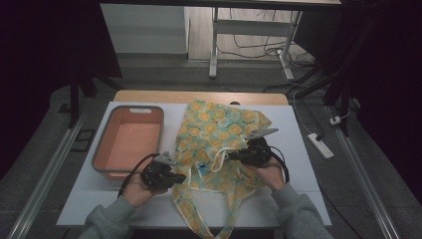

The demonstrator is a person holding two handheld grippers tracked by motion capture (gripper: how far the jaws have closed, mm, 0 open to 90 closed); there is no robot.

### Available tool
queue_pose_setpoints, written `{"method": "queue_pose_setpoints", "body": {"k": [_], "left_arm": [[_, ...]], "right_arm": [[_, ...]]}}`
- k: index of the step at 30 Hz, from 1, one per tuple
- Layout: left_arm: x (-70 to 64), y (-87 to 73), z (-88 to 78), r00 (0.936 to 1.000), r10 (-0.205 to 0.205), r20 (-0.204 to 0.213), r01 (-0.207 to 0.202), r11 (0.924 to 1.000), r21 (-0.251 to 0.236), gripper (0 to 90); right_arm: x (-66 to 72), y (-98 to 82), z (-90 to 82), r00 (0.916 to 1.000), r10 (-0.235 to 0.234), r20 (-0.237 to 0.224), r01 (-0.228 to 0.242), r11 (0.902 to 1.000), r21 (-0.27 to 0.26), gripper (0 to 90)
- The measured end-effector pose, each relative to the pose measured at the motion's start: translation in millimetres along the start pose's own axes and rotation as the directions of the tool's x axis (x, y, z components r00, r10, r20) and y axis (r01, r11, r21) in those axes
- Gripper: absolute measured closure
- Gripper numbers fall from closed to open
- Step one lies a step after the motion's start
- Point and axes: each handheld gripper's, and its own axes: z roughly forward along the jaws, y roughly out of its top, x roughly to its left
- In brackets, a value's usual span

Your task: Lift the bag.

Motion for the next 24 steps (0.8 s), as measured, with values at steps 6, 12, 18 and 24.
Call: {"method": "queue_pose_setpoints", "body": {"k": [6,12,18,24], "left_arm": [[0.5,0.7,4.6,0.9906,-0.022,-0.135,0.014,0.9983,-0.056,63.0],[-3.7,21.1,26.7,0.9509,0.037,-0.307,-0.045,0.9988,-0.018,26.0],[-0.8,33.2,39.5,0.9451,0.087,-0.315,-0.068,0.9953,0.069,26.8],[-2.4,33.2,59.7,0.9459,0.144,-0.290,-0.087,0.9755,0.202,31.2]], "right_arm": [[7.3,-8.0,-9.4,0.9998,-0.013,-0.013,0.013,0.9997,-0.021,53.8],[10.9,-22.2,-23.3,0.9999,-0.008,-0.010,0.007,0.9994,-0.034,52.8],[13.5,-28.4,-26.8,0.9997,-0.019,-0.018,0.018,0.9993,-0.033,52.8],[13.8,-34.9,-32.3,0.9998,-0.014,-0.012,0.013,0.9996,-0.025,52.8]]}}
